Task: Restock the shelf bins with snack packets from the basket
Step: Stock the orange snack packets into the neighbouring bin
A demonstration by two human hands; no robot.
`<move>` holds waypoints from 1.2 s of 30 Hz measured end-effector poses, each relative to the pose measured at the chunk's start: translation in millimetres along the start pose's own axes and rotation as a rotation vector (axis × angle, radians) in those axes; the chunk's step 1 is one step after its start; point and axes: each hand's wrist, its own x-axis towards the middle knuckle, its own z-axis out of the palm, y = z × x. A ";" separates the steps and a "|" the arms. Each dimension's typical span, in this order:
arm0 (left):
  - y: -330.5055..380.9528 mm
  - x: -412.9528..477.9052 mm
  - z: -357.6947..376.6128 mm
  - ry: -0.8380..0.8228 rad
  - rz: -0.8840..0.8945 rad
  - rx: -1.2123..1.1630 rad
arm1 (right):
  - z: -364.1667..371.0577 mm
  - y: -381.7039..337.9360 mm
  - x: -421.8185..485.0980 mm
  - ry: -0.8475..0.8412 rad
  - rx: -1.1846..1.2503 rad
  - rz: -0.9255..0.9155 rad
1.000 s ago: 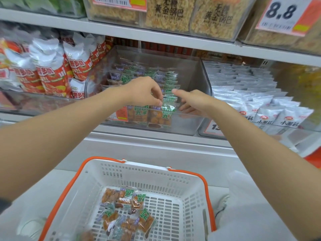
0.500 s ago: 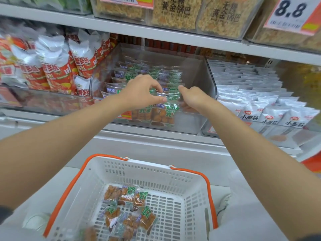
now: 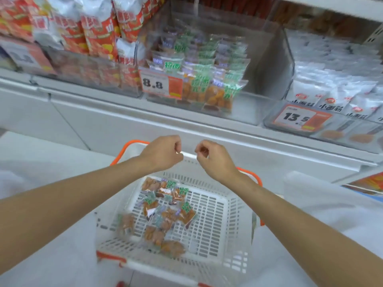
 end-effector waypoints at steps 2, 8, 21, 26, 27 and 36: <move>-25.0 -4.0 17.2 -0.139 -0.096 0.050 | 22.3 17.8 -4.2 -0.139 -0.042 0.112; -66.9 -8.3 53.4 -0.436 -0.226 0.148 | 96.6 80.4 -23.9 -0.581 -0.188 0.439; -97.6 -23.0 84.8 -0.558 -0.351 0.201 | 224.4 148.8 -50.0 -0.658 -0.085 0.699; -98.3 -20.1 90.3 -0.605 -0.312 0.228 | 229.9 133.0 -57.9 -0.740 -0.190 0.606; -99.0 -19.5 91.4 -0.612 -0.313 0.231 | 224.3 126.4 -57.9 -0.752 -0.112 0.612; -82.9 -15.1 79.3 -0.561 -0.460 -0.204 | 88.8 62.4 -4.1 -0.529 0.566 0.573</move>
